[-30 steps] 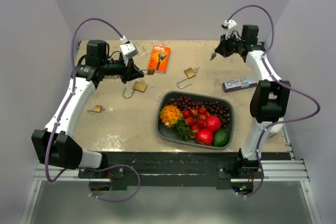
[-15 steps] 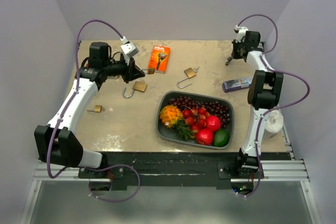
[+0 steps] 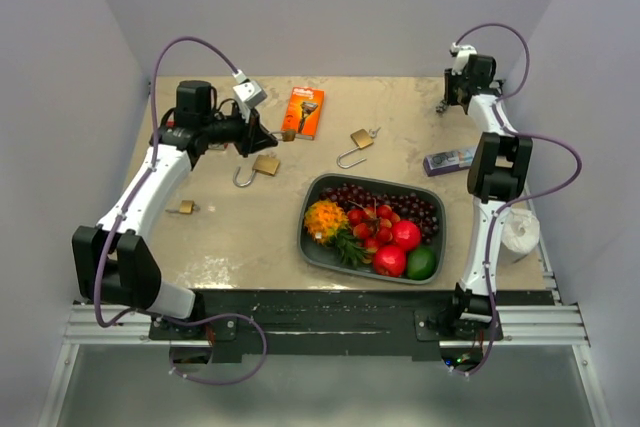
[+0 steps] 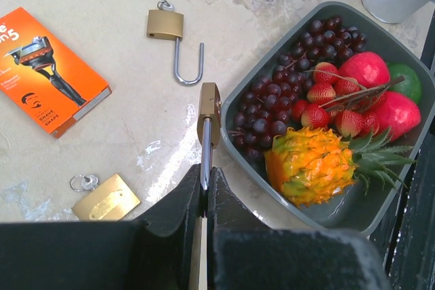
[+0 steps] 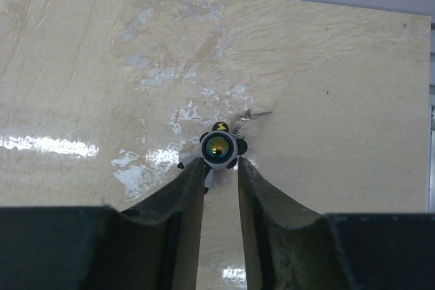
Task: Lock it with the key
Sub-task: Place the key at the center of the board, then place the lock at the center of the board.
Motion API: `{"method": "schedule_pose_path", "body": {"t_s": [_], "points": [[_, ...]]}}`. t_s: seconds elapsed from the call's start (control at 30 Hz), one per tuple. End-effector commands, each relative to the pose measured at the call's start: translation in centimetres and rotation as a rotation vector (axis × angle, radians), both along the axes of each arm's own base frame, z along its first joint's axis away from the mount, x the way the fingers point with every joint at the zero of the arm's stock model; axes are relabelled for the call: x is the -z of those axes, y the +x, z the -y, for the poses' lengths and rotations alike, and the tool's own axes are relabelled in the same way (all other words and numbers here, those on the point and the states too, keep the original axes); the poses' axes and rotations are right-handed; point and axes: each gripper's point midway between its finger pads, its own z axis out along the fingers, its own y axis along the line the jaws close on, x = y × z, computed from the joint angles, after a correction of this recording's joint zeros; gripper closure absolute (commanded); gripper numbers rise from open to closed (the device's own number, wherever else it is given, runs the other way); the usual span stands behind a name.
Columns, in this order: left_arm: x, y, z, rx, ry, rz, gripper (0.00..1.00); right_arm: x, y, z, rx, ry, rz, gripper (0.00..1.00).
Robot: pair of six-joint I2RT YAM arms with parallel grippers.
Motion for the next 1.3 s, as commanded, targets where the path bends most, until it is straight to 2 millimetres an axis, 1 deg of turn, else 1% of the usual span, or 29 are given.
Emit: {"method": "schedule_pose_path", "body": {"t_s": [0.0,0.03,0.13,0.2,0.23,0.27,0.3,0.33,0.37,0.4,0.43,0.47,0.5,0.53,0.57,0.6,0.63,0.67,0.7,0.73,0.77,0.8,0.83,0.87,0.9,0.93,1.03,1.23,1.27], "points": [[-1.2,1.0,0.2,-0.007,-0.034,0.043,1.0,-3.4,0.9,-0.6,-0.04,-0.001,0.072,0.68],[-1.3,1.1,0.3,-0.005,-0.038,0.045,1.0,-3.8,1.0,-0.5,-0.045,-0.003,0.079,0.64],[-1.1,1.2,0.5,-0.006,-0.049,0.03,1.0,-4.5,0.9,-1.0,-0.076,-0.002,0.084,0.59],[-1.3,1.2,0.7,-0.007,-0.062,0.013,1.0,-6.1,0.4,-2.6,-0.165,0.027,0.096,0.53],[-1.0,1.4,0.8,-0.009,-0.065,-0.005,1.0,-6.4,-0.1,-3.7,-0.215,0.033,0.094,0.44],[-1.0,1.2,1.2,-0.011,-0.077,-0.031,1.0,-9.2,-0.8,-5.5,-0.304,0.067,0.138,0.39],[-1.2,1.3,1.6,-0.012,-0.084,-0.045,1.0,-10.4,-1.4,-7.2,-0.369,0.066,0.159,0.33],[-0.6,1.4,2.0,-0.013,-0.09,-0.08,1.0,-9.7,-2.6,-8.7,-0.425,0.082,0.144,0.3],[-0.5,1.1,2.8,-0.009,-0.102,-0.125,1.0,-14.3,-3.7,-10.5,-0.5,0.07,0.237,0.29],[-0.7,1.1,3.2,-0.013,-0.105,-0.147,1.0,-15.3,-4.7,-13.1,-0.585,0.046,0.267,0.25],[-0.1,1.3,3.7,-0.007,-0.103,-0.172,1.0,-14.5,-6.5,-14.7,-0.643,0.041,0.253,0.23],[-0.2,1.0,4.4,-0.019,-0.13,-0.236,1.0,-17.8,-8.0,-15.6,-0.688,0.0,0.327,0.23],[-0.7,1.0,4.8,-0.004,-0.156,-0.241,1.0,-18.9,-10.3,-20.3,-0.851,-0.056,0.377,0.22],[-0.7,0.9,5.1,0.001,-0.173,-0.258,1.0,-17.1,-12.5,-22.1,-0.925,-0.077,0.352,0.21],[-0.9,0.6,5.5,0.003,-0.196,-0.292,1.0,-17.3,-14.0,-23.7,-0.991,-0.118,0.379,0.21],[-1.3,0.6,5.8,0.012,-0.212,-0.298,1.0,-20.1,-16.7,-26.7,-1.093,-0.206,0.481,0.2],[-1.3,0.5,5.9,0.015,-0.223,-0.316,1.0,-18.3,-18.5,-27.9,-1.145,-0.22,0.466,0.2],[-1.4,0.4,6.1,0.013,-0.242,-0.347,1.0,-19.3,-19.6,-29.1,-1.174,-0.252,0.525,0.2],[-1.6,0.3,6.3,0.024,-0.257,-0.355,1.0,-21.0,-21.8,-31.2,-1.229,-0.279,0.595,0.2],[-1.5,0.3,6.4,0.018,-0.264,-0.372,1.0,-20.1,-23.1,-32.0,-1.265,-0.285,0.598,0.2],[-1.6,0.3,6.4,0.006,-0.278,-0.402,1.0,-20.0,-24.1,-32.8,-1.297,-0.302,0.612,0.19],[-1.7,0.2,6.6,0.017,-0.288,-0.406,1.0,-20.0,-25.5,-34.5,-1.348,-0.328,0.639,0.2],[-1.8,0.0,6.6,0.024,-0.294,-0.411,1.0,-19.7,-26.4,-34.9,-1.359,-0.344,0.645,0.2],[-1.9,-0.3,6.7,0.033,-0.297,-0.413,1.0,-19.8,-26.7,-35.4,-1.362,-0.369,0.668,0.19],[-2.1,-0.6,6.8,0.036,-0.295,-0.413,1.0,-19.8,-27.6,-36.5,-1.39,-0.398,0.698,0.2],[-2.0,-0.8,6.9,0.038,-0.289,-0.415,1.0,-18.9,-27.9,-36.6,-1.398,-0.413,0.689,0.2],[-1.7,-1.5,7.3,0.045,-0.271,-0.413,1.0,-18.8,-28.1,-37.3,-1.423,-0.436,0.706,0.21],[-1.6,-1.9,7.1,0.028,-0.26,-0.403,1.0,-18.3,-28.5,-38.4,-1.466,-0.467,0.706,0.29],[-1.6,-2.0,7.0,0.024,-0.259,-0.408,1.0,-18.4,-28.5,-38.6,-1.47,-0.466,0.709,0.33]]}}
